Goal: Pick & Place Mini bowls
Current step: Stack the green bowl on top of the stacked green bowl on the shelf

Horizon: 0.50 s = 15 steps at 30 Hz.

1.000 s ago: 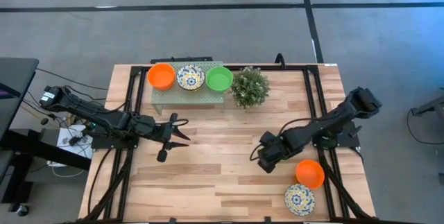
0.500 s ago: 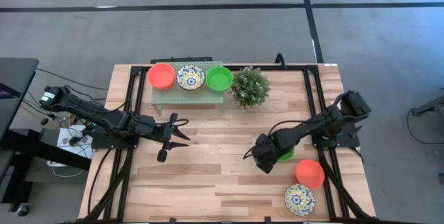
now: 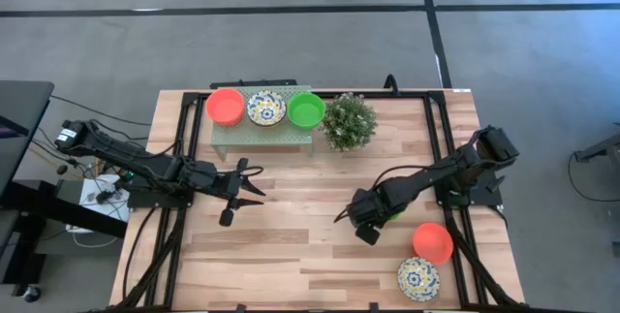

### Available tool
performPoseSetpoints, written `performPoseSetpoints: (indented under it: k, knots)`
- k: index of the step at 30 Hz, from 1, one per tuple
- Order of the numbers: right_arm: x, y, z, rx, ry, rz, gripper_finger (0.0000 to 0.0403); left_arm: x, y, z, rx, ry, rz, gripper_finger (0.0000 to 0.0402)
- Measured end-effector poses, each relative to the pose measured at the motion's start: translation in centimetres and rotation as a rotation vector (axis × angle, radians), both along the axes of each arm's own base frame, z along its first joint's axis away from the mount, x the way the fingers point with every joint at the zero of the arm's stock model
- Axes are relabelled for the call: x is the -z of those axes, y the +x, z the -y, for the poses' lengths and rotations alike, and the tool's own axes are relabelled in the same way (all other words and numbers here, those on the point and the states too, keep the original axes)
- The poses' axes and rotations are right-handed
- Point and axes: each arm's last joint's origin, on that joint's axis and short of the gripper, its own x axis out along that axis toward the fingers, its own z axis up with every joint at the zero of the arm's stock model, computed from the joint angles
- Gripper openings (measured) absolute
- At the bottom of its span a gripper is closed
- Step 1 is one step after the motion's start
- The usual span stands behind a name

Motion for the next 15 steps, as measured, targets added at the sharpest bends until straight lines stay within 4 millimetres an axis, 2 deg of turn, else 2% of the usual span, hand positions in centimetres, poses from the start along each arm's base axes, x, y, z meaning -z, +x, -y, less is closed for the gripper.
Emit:
performPoseSetpoints:
  k: [11,15]
  knots:
    - [-6.4,3.7,-1.2,-0.202,0.019,0.259,0.0003,0.0,0.0,0.0,0.000,0.000,0.000,0.0106]
    - [-9.0,4.8,-1.2,-0.287,-0.029,0.366,0.0006,0.0,0.0,0.0,0.000,0.000,0.000,0.0106]
